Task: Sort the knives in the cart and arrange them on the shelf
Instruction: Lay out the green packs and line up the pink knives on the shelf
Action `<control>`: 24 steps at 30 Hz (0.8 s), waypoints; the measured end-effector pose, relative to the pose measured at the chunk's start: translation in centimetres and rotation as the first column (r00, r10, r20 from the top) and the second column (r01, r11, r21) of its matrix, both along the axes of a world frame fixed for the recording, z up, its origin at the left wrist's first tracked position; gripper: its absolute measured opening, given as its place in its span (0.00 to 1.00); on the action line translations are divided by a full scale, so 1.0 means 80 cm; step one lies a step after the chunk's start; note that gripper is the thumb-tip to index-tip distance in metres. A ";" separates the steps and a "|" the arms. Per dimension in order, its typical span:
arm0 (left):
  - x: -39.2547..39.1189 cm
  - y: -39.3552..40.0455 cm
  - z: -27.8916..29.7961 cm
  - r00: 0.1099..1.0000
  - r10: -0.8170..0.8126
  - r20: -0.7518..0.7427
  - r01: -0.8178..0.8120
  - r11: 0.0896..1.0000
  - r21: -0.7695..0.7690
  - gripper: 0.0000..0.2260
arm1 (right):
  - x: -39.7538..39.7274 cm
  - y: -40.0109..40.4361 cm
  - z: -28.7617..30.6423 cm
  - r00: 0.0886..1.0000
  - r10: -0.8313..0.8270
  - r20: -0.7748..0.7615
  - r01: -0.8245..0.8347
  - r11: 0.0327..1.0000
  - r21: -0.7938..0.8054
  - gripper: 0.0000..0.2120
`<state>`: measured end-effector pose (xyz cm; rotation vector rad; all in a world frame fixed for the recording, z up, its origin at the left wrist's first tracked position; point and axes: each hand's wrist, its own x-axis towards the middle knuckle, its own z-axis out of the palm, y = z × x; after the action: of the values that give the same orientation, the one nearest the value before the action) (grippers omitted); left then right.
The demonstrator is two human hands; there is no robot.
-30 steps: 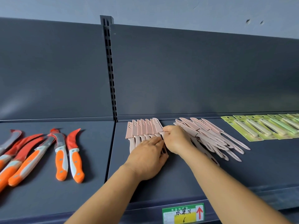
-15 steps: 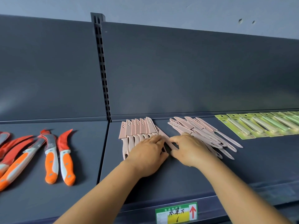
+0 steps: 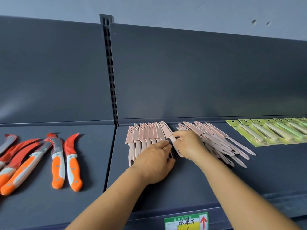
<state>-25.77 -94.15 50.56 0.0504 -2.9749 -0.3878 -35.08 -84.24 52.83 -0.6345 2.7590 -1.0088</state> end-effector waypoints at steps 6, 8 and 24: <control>-0.002 -0.001 -0.001 1.000 -0.005 -0.003 0.005 1.000 0.019 0.20 | -0.004 -0.011 -0.007 1.000 -0.020 -0.019 0.021 0.997 0.075 0.09; -0.001 -0.002 -0.001 1.000 -0.010 -0.008 0.011 1.000 0.023 0.20 | -0.005 -0.013 -0.009 1.000 -0.020 -0.020 0.022 0.994 0.109 0.09; -0.002 -0.007 -0.004 0.999 -0.016 -0.048 0.017 1.000 0.019 0.20 | 0.001 0.001 -0.013 0.992 0.075 -0.106 -0.054 0.980 0.190 0.10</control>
<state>-25.94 -94.68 50.21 0.0178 -2.9267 -0.4136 -34.96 -84.20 51.81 -0.7677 2.8630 -0.7109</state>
